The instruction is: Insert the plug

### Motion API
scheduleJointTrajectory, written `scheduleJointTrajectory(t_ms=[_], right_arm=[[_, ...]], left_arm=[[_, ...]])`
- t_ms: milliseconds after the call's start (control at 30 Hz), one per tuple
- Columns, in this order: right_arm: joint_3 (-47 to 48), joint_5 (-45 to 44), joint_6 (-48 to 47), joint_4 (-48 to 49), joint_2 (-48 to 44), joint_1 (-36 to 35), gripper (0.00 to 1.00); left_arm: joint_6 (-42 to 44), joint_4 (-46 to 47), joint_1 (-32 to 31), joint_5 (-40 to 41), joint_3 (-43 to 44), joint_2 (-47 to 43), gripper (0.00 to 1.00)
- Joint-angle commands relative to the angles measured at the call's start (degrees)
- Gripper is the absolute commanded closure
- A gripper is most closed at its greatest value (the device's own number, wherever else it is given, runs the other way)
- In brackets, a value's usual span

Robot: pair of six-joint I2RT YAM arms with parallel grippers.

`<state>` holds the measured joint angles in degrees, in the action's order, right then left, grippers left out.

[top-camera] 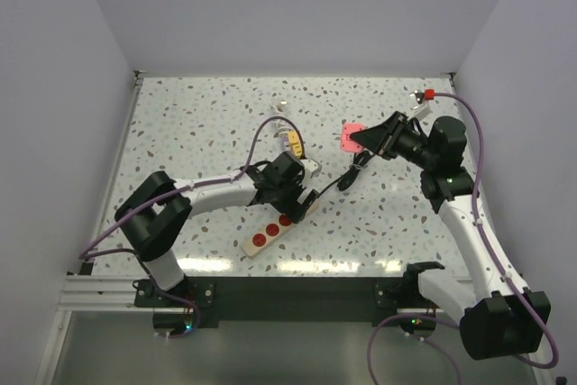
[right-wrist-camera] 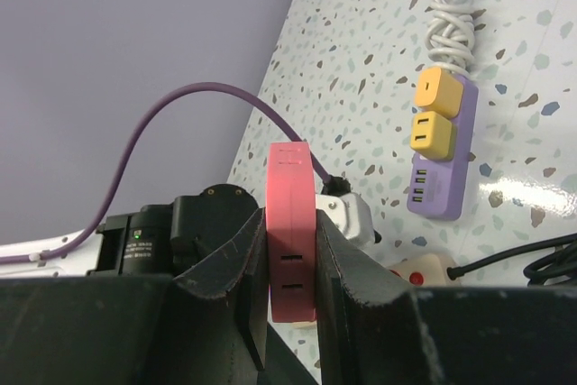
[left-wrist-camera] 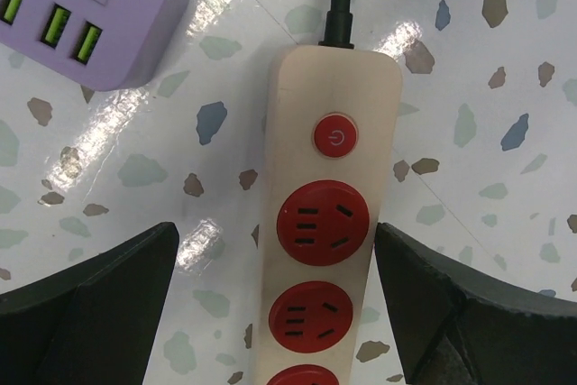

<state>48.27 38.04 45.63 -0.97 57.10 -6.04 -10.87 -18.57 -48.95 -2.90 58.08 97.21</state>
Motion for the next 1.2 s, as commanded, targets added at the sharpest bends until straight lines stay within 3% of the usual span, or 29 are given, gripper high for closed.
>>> scheduleJointTrajectory(t_ms=[0, 133, 200, 400, 467, 500, 600, 1000, 1167], right_arm=[[-0.54, -0.86, 1.39, 2.91, -1.38, 0.15, 1.0], [-0.99, -1.04, 1.75, 3.7, -1.29, 0.07, 1.0], [-0.99, -1.21, 1.83, 3.7, -1.38, 0.15, 1.0], [-0.81, -1.39, 1.83, 3.43, -1.46, 0.07, 1.0], [-0.72, -1.48, 1.75, 3.35, -1.47, 0.15, 1.0], [-0.72, -1.65, 1.66, 3.17, -1.47, 0.15, 1.0], [-0.63, -1.92, 1.31, 2.64, -1.55, 0.07, 1.0], [1.47, -5.08, -3.61, -5.62, -1.47, 0.07, 1.0], [1.3, -5.08, -3.79, -5.53, -1.29, 0.07, 1.0]], left_arm=[[1.91, 0.73, -0.88, -0.18, 3.52, 1.31, 0.05], [2.35, 0.73, -1.24, -1.49, 4.93, 4.04, 0.06], [2.52, 0.2, -1.24, -2.11, 5.54, 5.88, 0.12], [1.65, -2.17, -1.24, 0.25, 8.97, 11.07, 0.57], [1.56, -2.79, -1.24, 0.96, 10.46, 12.82, 0.67], [0.95, -3.49, -1.24, 1.4, 11.08, 13.44, 0.79], [-1.59, -5.59, -0.89, 2.72, 14.07, 15.99, 1.0], [-14.33, -9.56, 10.35, 1.84, 22.86, 20.21, 1.0], [-16.37, -11.66, 12.12, 7.19, 26.37, 22.67, 1.0]])
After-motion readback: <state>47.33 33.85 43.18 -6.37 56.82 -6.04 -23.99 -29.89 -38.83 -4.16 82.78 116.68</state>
